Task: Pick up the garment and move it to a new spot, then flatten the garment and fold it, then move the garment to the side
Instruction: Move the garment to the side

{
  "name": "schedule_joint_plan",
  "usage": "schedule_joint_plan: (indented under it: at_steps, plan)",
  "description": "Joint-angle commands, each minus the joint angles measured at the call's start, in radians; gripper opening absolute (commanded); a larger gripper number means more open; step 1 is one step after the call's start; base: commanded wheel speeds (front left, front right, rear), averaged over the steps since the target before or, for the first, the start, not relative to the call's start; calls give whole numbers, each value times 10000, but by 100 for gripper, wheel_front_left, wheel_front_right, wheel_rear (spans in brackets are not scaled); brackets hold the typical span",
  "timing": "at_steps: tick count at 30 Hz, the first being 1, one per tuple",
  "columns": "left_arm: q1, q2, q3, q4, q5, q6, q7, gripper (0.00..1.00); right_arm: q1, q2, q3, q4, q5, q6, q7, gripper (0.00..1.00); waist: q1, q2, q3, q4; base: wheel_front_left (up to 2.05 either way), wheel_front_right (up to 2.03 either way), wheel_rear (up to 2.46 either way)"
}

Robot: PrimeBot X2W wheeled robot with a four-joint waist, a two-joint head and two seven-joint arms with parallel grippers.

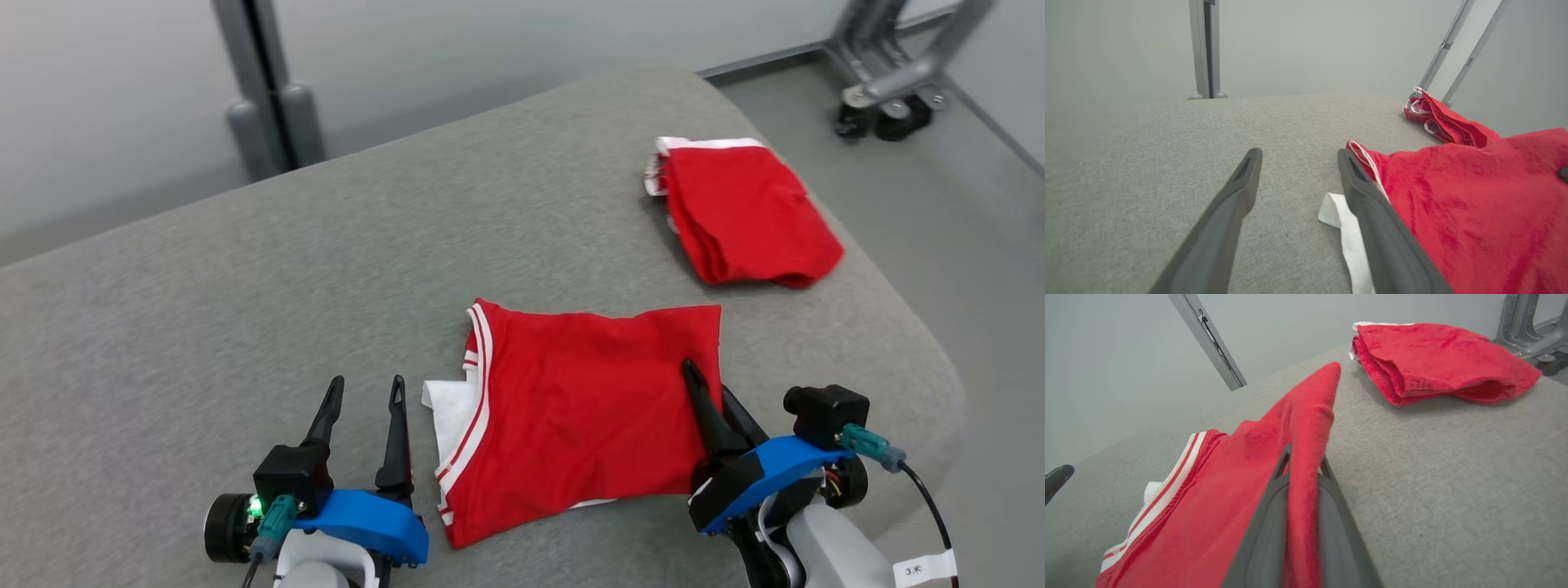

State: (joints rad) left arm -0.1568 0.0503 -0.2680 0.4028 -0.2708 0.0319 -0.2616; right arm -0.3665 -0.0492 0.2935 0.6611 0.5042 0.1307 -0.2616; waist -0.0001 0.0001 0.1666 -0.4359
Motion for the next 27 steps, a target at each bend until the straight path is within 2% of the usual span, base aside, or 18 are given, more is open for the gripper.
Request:
schedule_joint_plan:
  at_steps: [1, 8, 13, 20, 27]
  plan:
    - [-106, 3, 70, 24, 85, -19, -45, 100, 67, -36, 30, -97, 75, 0, -40, 0, 1, -1, -243, -477, 0, 0, 0]
    - [-237, 6, 82, 75, 150, -61, -45, 100, 44, -32, 0, -191, 32, 0, -40, 0, 1, -1, -67, -758, 0, 0, 0]
    - [-365, 6, -29, 125, 168, -134, -45, 100, -176, -32, -228, -245, -225, 0, -40, 0, 1, -1, 83, -535, 0, 0, 0]
    - [-620, 6, -191, 220, 283, -90, -45, 100, -1587, -276, -686, 69, -1339, 0, -38, 0, 1, -1, 458, 391, 0, 0, 0]
    - [-848, 3, -209, 240, 424, -65, -45, 100, -3550, -1370, -1823, 1335, -2773, 0, -40, 0, 1, -1, 971, 1504, 0, 0, 0]
